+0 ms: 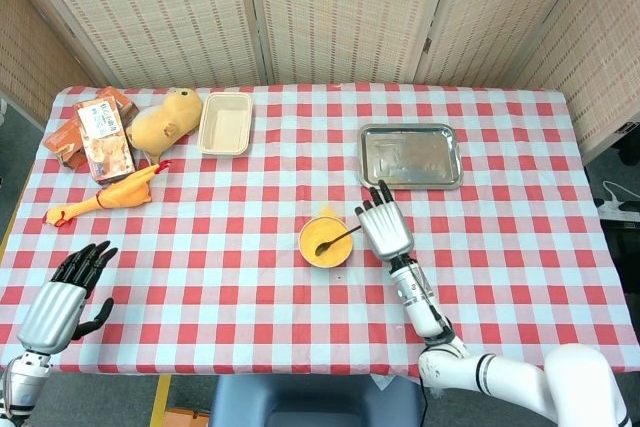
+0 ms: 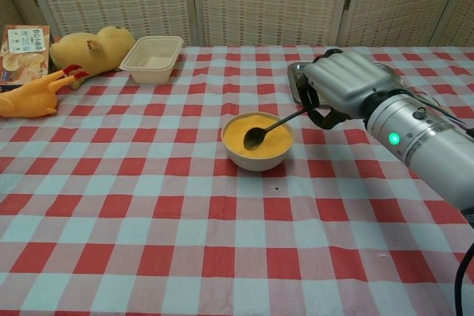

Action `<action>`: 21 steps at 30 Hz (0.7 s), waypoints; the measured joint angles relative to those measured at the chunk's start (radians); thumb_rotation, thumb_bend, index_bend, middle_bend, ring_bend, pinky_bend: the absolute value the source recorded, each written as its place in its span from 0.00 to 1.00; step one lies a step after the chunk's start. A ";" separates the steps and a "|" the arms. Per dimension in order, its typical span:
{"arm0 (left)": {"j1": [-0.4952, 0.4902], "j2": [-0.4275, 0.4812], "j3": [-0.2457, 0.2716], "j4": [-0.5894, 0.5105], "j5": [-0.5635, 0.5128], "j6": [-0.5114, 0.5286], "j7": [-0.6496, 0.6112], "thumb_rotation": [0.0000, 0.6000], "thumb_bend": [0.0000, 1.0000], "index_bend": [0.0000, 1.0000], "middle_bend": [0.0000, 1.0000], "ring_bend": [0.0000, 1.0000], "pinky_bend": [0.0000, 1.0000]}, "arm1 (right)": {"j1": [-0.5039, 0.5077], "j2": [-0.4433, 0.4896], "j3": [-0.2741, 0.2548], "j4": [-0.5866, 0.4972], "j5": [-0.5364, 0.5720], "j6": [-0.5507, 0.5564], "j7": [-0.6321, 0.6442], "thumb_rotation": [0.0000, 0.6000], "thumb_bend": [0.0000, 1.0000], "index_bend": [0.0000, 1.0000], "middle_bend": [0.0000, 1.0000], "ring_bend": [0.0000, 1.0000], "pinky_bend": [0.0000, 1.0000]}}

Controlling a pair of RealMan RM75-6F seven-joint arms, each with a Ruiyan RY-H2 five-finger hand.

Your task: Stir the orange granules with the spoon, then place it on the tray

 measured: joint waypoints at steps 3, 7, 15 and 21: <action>0.001 0.002 0.000 0.000 0.000 0.003 -0.003 1.00 0.45 0.00 0.00 0.00 0.13 | 0.005 -0.011 0.006 0.018 0.001 0.003 0.005 1.00 0.40 1.00 0.50 0.17 0.13; 0.002 0.002 0.000 -0.001 0.003 0.006 -0.001 1.00 0.45 0.00 0.00 0.00 0.12 | 0.005 -0.012 0.006 0.024 -0.013 0.013 0.044 1.00 0.40 1.00 0.50 0.17 0.13; 0.002 -0.001 0.003 -0.003 0.007 0.004 0.008 1.00 0.46 0.00 0.00 0.00 0.12 | -0.013 0.011 -0.003 0.010 -0.084 0.077 0.133 1.00 0.40 1.00 0.50 0.18 0.13; -0.003 -0.003 0.000 -0.001 0.001 -0.004 0.007 1.00 0.45 0.00 0.00 0.00 0.12 | 0.008 -0.023 0.010 0.094 -0.076 0.055 0.137 1.00 0.40 1.00 0.51 0.19 0.13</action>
